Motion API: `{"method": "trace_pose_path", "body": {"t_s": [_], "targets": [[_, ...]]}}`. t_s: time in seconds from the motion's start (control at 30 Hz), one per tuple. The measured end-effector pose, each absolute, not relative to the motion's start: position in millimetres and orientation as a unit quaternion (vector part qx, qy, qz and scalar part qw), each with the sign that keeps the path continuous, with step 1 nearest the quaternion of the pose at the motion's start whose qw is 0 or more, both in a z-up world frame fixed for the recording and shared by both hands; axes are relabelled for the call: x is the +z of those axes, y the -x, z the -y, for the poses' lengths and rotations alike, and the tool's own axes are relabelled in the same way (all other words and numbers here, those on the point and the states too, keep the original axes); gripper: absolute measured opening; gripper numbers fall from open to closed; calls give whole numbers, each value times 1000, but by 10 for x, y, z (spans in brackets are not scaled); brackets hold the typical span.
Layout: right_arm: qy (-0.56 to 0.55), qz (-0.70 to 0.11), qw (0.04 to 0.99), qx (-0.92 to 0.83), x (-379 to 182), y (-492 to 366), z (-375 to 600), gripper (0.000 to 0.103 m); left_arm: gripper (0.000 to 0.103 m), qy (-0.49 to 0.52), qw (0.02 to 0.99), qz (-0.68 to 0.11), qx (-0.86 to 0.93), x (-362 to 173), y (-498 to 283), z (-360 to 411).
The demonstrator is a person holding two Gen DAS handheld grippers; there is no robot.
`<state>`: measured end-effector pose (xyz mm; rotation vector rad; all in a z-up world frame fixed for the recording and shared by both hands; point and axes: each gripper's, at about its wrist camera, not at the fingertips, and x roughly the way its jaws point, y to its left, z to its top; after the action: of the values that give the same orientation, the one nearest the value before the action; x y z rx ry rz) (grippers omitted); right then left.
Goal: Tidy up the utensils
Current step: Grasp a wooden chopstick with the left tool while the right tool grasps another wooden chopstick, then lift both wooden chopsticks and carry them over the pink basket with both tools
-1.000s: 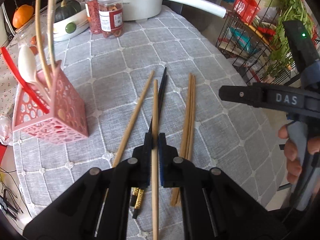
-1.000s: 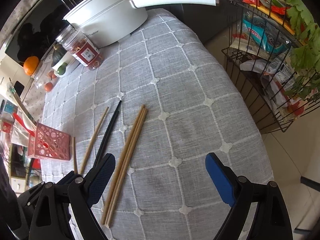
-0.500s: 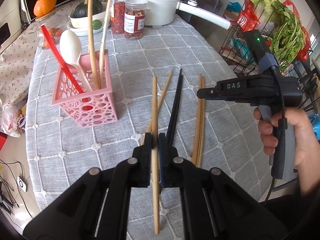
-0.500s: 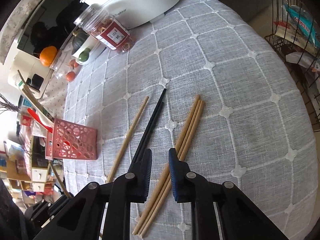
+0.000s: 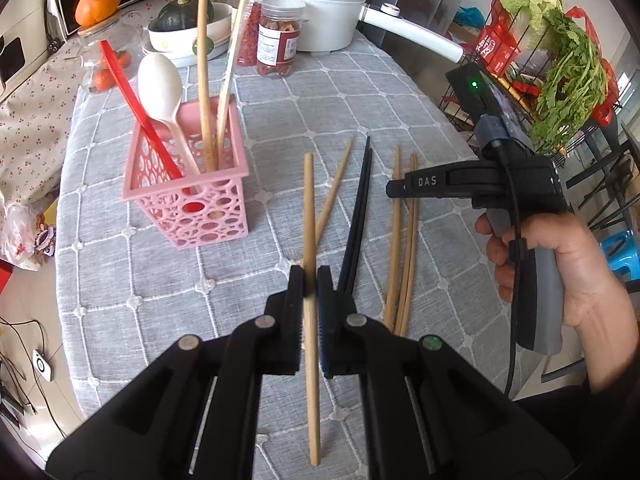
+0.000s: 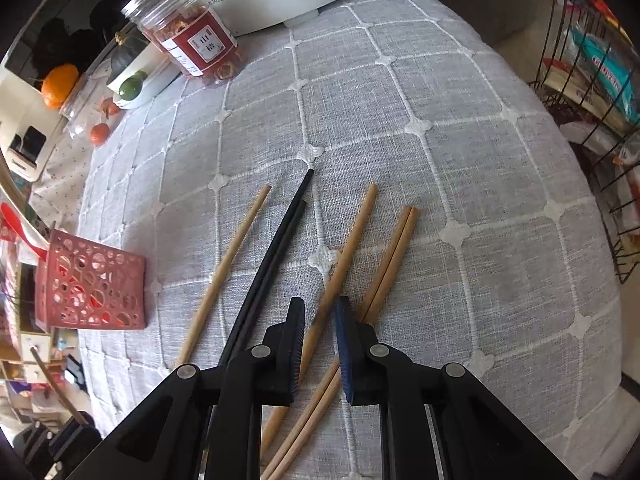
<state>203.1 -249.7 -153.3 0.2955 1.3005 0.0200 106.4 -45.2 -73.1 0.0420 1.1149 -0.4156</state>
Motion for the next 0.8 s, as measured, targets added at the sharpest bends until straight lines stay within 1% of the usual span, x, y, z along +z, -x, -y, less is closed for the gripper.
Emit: {"method": "trace_pose_path", "body": {"t_s": [0.17,0.27,0.4,0.43,0.5,0.6,0.8], "targets": [[-65,-607,792,-28,-1526,-2072,2219,19,7,-18,829,-526,-191,-738,-1063,412],[-31,-606,794,-47,-1529,-2081,2066,20,7,-16,830,-526,-185,-749,-1056,361],[-25,-600,798,-45,-1526,-2071,2014,18,7,-17,835,-520,-178,-739,-1024,294],[-21,-598,800,-40,-1521,-2054,2008,14,7,-16,836,-519,-176,-731,-1016,277],[-27,-592,805,-31,-1512,-2030,2030,12,7,-15,839,-515,-174,-705,-997,249],[-62,-587,807,-6,-1461,-1951,2133,7,7,-15,847,-504,-170,-654,-954,204],[-85,-535,840,30,-987,-1746,2245,7,7,-9,860,-482,-169,-534,-869,161]]}}
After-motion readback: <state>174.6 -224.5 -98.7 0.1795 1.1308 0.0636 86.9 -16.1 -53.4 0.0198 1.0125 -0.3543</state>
